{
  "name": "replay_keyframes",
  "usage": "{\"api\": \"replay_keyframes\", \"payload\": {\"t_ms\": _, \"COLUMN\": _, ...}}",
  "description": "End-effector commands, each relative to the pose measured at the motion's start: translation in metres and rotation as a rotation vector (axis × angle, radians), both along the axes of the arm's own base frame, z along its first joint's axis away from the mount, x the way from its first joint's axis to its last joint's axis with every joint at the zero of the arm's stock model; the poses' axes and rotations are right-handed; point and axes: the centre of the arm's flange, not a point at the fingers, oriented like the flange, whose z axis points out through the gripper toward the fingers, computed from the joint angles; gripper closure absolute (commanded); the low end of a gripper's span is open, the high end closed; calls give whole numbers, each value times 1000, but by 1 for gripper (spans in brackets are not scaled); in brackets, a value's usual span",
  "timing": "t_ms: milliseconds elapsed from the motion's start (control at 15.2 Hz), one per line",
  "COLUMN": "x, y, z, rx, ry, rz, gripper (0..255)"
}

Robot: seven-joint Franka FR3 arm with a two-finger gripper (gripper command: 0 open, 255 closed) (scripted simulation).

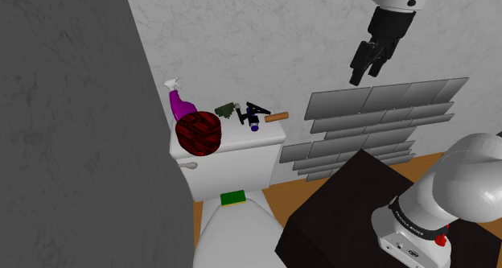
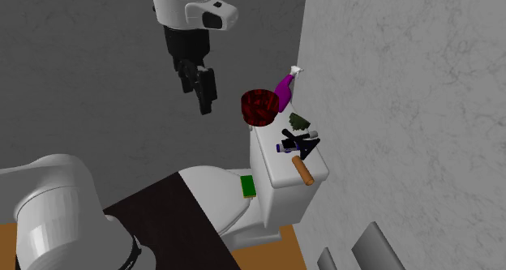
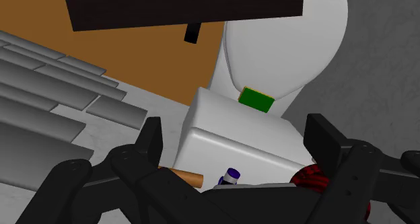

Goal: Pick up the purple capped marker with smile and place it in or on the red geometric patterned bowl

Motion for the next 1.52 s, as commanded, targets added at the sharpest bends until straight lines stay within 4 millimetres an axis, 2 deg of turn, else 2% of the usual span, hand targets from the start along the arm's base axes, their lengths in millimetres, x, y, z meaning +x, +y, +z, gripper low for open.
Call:
{"api": "replay_keyframes", "payload": {"t_ms": 0, "x": 0, "y": 0, "z": 0, "rx": 0, "ry": 0, "rz": 0, "gripper": 0}}
{"api": "replay_keyframes", "payload": {"t_ms": 1452, "x": 196, "y": 27, "z": -209, "rx": -24, "ry": -25, "rz": 20, "gripper": 0}}
